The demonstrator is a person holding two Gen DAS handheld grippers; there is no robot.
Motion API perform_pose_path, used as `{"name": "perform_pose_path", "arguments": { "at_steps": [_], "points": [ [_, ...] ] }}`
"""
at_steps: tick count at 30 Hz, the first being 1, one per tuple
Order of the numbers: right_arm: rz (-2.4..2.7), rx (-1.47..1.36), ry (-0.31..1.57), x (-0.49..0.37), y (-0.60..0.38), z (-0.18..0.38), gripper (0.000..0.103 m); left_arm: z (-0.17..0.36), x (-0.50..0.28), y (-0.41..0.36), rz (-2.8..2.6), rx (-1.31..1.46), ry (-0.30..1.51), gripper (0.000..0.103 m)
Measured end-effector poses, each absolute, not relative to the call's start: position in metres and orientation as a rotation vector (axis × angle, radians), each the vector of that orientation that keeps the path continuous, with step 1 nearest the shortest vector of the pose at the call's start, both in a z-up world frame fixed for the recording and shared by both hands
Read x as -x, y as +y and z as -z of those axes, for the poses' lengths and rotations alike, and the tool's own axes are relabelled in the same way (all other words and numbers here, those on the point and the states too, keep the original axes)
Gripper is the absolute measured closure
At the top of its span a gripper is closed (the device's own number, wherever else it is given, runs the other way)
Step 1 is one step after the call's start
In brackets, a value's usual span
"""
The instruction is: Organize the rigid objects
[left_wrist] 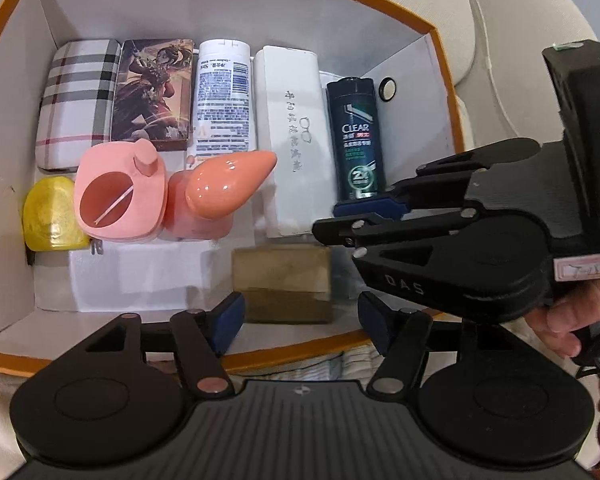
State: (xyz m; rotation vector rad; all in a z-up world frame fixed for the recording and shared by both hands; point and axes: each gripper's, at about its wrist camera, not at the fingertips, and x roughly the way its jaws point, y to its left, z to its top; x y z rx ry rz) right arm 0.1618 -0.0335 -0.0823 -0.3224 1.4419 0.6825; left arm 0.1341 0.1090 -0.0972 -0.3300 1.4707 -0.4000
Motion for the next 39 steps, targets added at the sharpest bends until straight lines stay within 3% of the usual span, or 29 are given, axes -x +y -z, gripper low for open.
{"name": "perform_pose_path", "arguments": {
  "at_steps": [5,7,15,23,31,35,39],
  "points": [
    [-0.672,0.293,1.425,-0.167,-0.039,0.075,0.086,0.091,-0.131,0.111,0.416,0.334,1.440,0.032],
    [-0.656,0.297,1.396,-0.167,-0.042,0.068,0.086,0.090,-0.128,0.109,0.429,0.337,1.429,0.042],
    [-0.630,0.292,1.320,-0.164,-0.056,0.046,0.081,0.091,-0.122,0.090,0.468,0.324,1.411,0.060],
    [-0.603,0.244,1.283,-0.153,-0.072,0.025,0.077,0.059,-0.110,0.087,0.461,0.252,1.299,0.060],
    [-0.536,0.155,1.138,-0.122,-0.094,-0.020,0.072,-0.011,-0.072,0.096,0.306,0.126,0.935,0.060],
    [-0.496,0.116,1.026,-0.093,-0.101,-0.046,0.058,-0.039,-0.048,0.096,0.240,0.092,0.760,0.058],
    [-0.451,0.073,0.918,-0.063,-0.104,-0.067,0.054,-0.055,-0.028,0.091,0.174,0.043,0.633,0.051]
  ]
}}
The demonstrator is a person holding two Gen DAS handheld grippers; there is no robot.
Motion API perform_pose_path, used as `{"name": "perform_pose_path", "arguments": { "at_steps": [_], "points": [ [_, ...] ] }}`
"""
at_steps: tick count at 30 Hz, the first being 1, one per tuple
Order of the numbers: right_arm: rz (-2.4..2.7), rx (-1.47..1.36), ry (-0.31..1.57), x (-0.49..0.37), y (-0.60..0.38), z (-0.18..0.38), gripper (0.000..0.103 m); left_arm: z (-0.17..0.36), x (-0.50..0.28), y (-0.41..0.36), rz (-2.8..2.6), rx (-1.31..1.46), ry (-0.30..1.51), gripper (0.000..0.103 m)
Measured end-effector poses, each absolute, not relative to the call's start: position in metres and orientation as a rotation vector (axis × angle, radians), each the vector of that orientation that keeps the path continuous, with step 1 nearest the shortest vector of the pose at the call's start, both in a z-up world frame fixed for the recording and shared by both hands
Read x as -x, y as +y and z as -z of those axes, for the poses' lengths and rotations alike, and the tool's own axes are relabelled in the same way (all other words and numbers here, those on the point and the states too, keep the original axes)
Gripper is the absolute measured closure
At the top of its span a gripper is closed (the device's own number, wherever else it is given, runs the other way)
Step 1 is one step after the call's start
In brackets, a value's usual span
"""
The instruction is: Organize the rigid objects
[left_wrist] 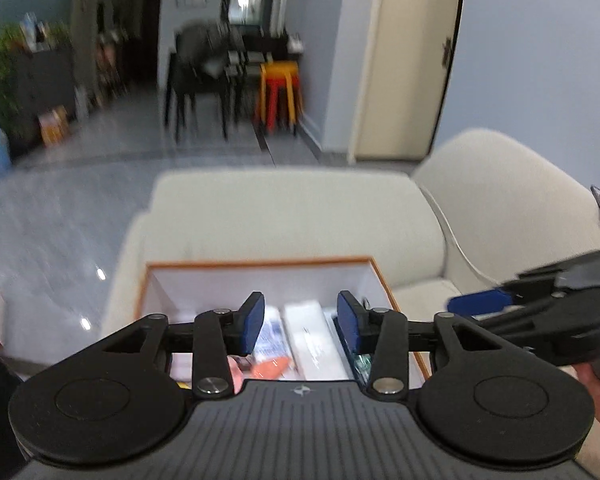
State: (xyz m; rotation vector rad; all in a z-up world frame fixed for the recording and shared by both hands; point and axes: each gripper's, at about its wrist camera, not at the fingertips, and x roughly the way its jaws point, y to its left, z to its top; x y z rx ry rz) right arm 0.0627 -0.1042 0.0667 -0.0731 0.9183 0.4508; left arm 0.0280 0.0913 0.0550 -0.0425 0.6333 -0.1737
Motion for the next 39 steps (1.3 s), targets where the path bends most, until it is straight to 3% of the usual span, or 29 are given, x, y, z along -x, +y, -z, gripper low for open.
{"name": "perform_pose_path", "arguments": {
  "at_steps": [3,10,16,22,25,39],
  "points": [
    [-0.411,0.042,0.832,-0.039,-0.108,-0.078,0.045,-0.057,-0.013,0.086,0.110,0.003,0.569,0.046],
    [-0.293,-0.045,0.664,0.013,-0.114,-0.079,0.026,-0.045,0.013,0.077,0.001,-0.015,0.520,0.018],
    [-0.259,-0.052,0.631,0.034,-0.108,-0.055,0.018,-0.032,0.026,0.077,-0.082,-0.010,0.519,0.009],
    [-0.225,-0.063,0.645,0.041,-0.113,-0.034,0.016,-0.022,0.031,0.083,-0.135,0.005,0.573,0.008],
    [-0.207,-0.092,0.664,0.041,-0.117,-0.025,0.008,-0.016,0.032,0.084,-0.153,0.024,0.614,0.008],
    [-0.208,-0.081,0.728,0.044,-0.118,-0.004,0.006,0.004,0.042,0.076,-0.120,-0.016,0.687,0.008]
  ]
}}
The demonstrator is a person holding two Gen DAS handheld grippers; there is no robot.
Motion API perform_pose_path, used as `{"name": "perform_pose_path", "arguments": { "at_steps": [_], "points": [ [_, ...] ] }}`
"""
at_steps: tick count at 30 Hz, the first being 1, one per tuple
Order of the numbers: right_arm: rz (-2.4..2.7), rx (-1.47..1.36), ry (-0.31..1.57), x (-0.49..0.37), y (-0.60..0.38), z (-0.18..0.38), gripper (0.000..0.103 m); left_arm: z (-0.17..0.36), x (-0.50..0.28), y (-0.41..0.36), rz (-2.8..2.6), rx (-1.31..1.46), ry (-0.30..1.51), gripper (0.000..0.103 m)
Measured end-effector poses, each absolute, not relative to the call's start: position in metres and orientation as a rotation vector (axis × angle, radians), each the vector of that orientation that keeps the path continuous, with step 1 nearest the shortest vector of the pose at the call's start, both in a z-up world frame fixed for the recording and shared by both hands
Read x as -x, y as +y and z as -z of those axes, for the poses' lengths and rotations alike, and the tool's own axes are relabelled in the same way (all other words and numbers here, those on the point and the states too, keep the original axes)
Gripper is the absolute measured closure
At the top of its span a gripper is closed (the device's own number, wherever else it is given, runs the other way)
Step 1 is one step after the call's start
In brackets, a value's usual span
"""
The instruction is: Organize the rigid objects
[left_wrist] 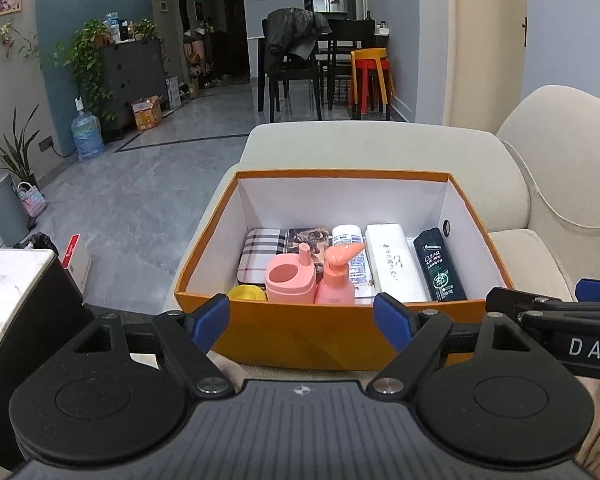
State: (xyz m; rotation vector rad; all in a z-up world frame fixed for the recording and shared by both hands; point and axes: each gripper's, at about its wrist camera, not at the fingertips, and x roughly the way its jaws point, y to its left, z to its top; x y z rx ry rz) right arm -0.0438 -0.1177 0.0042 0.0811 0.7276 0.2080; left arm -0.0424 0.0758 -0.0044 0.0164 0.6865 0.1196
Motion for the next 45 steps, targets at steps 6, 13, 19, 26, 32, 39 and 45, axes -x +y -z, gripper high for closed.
{"name": "perform_pose_path", "arguments": {
  "at_steps": [6,13,19,26,32,39,45],
  "points": [
    [-0.210,-0.076,0.728,0.045,-0.117,-0.004,0.006,0.003,0.043,0.076,-0.120,-0.014,0.685,0.008],
    [-0.228,-0.065,0.722,0.046,-0.114,-0.005,0.006,0.002,0.045,0.078,-0.132,-0.006,0.689,0.008],
    [-0.233,-0.052,0.724,0.047,-0.112,-0.005,0.006,0.001,0.047,0.082,-0.142,0.007,0.693,0.008],
    [-0.222,-0.056,0.722,0.046,-0.113,-0.006,0.006,0.001,0.047,0.084,-0.148,0.011,0.693,0.008],
    [-0.224,-0.053,0.727,0.047,-0.112,-0.006,0.006,0.000,0.048,0.085,-0.148,0.012,0.694,0.008],
    [-0.221,-0.050,0.733,0.047,-0.112,-0.006,0.006,0.001,0.050,0.083,-0.155,0.020,0.693,0.008],
    [-0.216,-0.058,0.736,0.048,-0.115,-0.004,0.006,0.002,0.052,0.080,-0.157,0.018,0.693,0.008]
  ]
}}
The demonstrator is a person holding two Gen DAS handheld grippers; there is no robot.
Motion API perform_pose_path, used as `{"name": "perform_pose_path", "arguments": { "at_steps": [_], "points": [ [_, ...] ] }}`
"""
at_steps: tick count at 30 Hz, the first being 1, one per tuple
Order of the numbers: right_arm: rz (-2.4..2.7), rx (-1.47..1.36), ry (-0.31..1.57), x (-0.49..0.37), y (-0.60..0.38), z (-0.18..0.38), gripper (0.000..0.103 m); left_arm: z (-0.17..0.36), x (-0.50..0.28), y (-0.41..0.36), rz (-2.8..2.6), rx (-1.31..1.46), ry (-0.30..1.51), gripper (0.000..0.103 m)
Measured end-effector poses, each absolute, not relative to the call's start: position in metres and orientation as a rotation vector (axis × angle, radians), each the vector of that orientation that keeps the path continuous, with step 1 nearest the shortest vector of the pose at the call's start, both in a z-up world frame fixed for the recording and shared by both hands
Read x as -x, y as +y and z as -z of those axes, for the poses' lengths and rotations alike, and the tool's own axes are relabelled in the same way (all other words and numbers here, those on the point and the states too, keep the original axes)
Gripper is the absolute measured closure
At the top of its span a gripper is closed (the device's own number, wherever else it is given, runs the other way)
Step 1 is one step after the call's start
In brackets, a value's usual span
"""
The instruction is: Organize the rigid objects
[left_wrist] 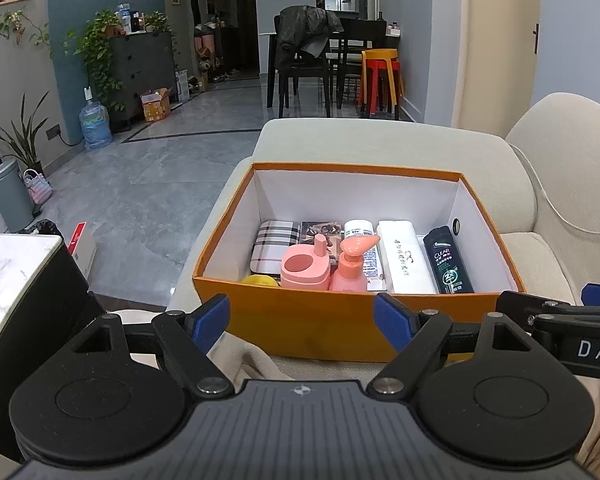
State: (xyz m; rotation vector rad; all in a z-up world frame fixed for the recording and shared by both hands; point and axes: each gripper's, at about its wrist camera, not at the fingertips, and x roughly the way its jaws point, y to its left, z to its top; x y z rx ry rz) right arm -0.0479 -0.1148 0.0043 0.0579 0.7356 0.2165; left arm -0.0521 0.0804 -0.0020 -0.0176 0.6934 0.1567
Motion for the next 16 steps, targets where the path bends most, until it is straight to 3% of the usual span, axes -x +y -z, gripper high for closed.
{"name": "perform_pose_path", "arguments": {
  "at_steps": [16],
  "points": [
    [-0.217,-0.082,0.760,0.0441,-0.1190,0.0032,0.006,0.0024,0.0492,0.0753,-0.157,0.007,0.693,0.008]
  ]
}}
